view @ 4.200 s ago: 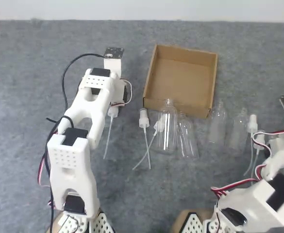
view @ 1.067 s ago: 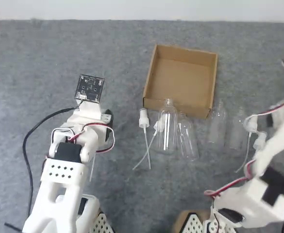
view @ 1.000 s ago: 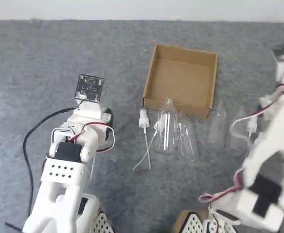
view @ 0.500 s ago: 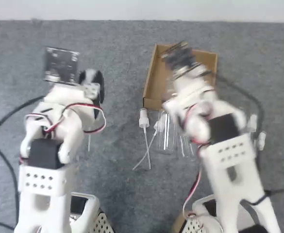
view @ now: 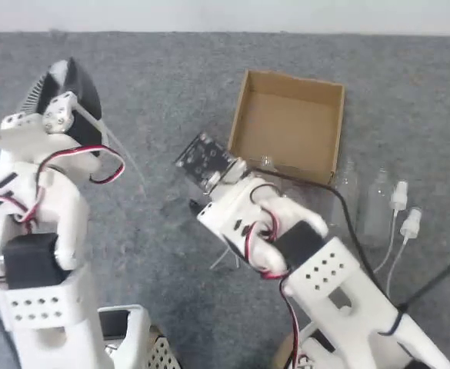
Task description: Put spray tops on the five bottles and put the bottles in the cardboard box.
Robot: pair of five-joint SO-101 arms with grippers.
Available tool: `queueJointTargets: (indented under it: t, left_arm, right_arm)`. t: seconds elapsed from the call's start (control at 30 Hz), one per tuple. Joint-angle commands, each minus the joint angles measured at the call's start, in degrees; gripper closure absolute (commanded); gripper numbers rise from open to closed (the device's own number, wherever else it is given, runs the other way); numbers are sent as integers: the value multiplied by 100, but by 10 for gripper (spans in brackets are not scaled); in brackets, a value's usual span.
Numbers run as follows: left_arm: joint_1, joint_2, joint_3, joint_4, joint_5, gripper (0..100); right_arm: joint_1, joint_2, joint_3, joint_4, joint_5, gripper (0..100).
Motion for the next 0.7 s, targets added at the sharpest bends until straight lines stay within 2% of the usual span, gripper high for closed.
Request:
queueJointTargets:
  t: [0.0, 0.2, 0.57, 0.67]
  left_arm:
    - [53, -132, -295, -202, 299, 988]
    - [510, -132, -303, -211, 264, 988]
    - [818, -62, -242, -475, 255, 988]
    - [826, -70, -84, -642, -9, 988]
  right_arm:
    - [-207, -409, 369, -980, -79, 993]
    - [-207, -444, 1152, -2018, -79, 993]
    - [-215, -444, 1284, -2070, -88, 993]
    - [-215, -444, 1284, -2053, -88, 993]
